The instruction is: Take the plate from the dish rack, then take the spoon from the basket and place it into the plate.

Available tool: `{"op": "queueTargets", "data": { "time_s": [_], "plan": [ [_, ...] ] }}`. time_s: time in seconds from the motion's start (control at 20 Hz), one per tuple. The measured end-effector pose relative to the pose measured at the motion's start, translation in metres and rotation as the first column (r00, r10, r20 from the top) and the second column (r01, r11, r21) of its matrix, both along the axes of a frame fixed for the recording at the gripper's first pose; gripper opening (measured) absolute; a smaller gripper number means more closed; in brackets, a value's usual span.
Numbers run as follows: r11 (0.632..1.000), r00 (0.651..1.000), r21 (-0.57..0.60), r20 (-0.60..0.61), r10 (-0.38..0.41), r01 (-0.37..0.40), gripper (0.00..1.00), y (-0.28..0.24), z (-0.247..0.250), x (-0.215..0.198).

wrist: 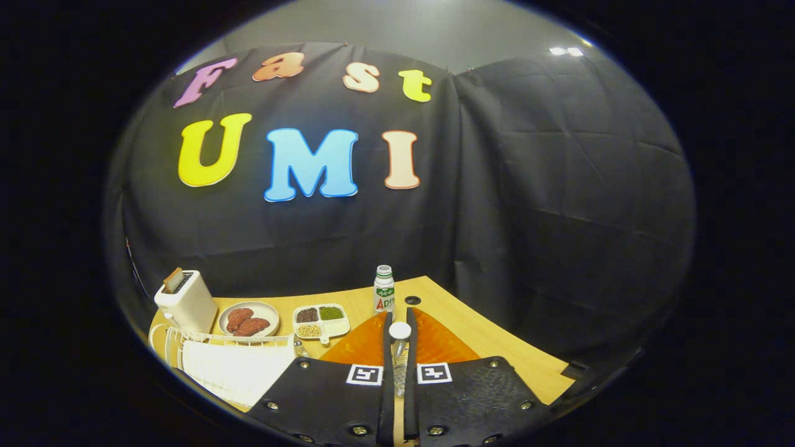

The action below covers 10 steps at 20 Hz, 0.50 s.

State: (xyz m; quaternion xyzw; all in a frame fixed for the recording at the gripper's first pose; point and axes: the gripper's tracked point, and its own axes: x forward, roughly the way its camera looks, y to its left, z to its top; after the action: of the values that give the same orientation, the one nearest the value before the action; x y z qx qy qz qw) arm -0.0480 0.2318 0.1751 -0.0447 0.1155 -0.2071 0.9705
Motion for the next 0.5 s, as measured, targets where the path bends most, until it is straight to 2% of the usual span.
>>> {"op": "queueTargets", "data": {
  "time_s": [0.25,0.5],
  "plan": [
    [0.988,0.988,-0.04,-0.06,0.145,-0.148,0.06,0.068,-0.008,-0.04],
    [0.95,0.941,0.007,-0.133,0.311,-0.313,0.06,0.135,-0.043,-0.079]
  ]
}}
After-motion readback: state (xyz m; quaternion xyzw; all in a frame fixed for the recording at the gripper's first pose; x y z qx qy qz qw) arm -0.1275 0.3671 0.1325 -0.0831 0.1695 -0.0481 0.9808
